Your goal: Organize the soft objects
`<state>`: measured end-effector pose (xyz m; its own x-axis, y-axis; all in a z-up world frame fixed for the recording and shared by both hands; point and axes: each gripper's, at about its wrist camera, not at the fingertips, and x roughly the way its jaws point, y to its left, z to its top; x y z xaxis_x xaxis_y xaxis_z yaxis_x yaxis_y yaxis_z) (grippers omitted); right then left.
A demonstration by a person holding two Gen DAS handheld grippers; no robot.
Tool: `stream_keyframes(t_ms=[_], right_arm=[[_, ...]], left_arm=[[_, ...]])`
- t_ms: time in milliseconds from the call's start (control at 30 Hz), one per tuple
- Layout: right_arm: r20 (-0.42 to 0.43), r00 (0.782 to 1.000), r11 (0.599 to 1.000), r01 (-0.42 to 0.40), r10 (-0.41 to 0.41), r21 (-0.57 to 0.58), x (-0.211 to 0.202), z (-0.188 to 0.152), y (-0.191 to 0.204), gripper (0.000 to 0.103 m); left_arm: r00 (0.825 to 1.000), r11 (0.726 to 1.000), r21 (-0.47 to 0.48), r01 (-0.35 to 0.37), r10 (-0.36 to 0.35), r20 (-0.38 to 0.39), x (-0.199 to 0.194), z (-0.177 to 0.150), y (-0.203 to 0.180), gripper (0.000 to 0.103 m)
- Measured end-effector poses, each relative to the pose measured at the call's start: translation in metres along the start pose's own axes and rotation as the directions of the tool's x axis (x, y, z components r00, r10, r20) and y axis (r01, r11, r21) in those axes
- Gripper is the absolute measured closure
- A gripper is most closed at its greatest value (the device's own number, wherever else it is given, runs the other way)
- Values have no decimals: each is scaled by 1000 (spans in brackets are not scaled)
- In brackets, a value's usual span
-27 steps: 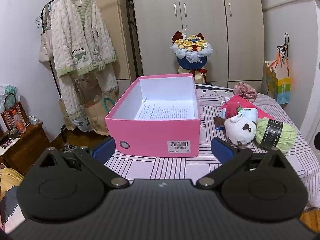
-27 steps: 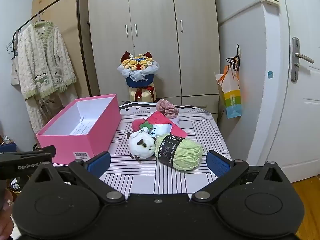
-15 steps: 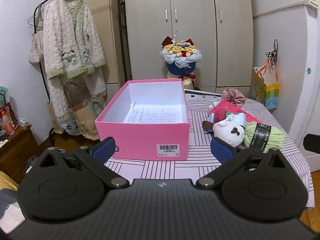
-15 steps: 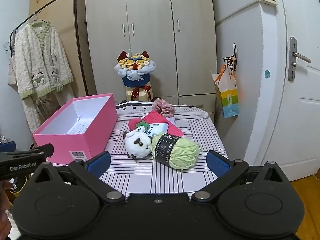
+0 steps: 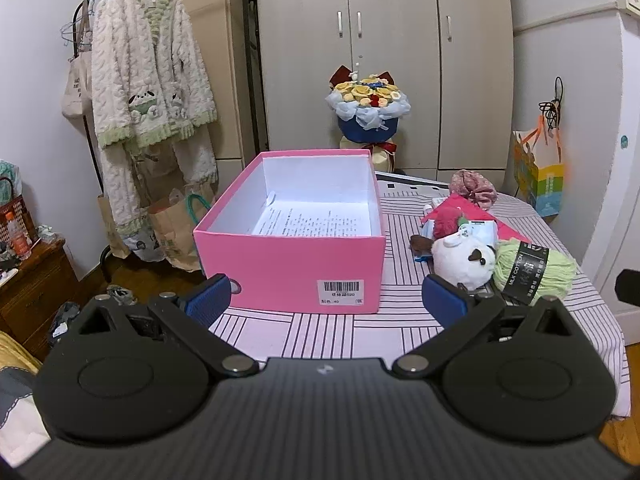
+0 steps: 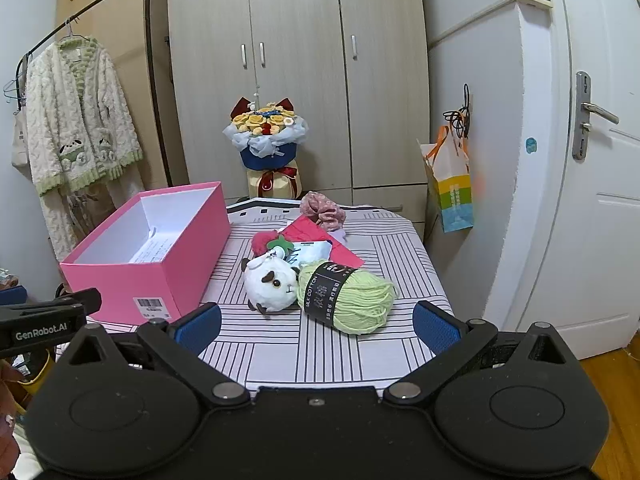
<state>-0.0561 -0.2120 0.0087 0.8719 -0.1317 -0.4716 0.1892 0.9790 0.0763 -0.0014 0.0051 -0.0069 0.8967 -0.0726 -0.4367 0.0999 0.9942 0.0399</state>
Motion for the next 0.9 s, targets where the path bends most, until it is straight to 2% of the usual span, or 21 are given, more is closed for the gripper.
stream_keyframes(t_ms=[900], right_arm=[[0, 1000, 1000, 8, -8, -13, 0, -2, 1, 0]], left_arm=[[1000, 1000, 13, 11, -11, 0, 1, -3, -2, 0]])
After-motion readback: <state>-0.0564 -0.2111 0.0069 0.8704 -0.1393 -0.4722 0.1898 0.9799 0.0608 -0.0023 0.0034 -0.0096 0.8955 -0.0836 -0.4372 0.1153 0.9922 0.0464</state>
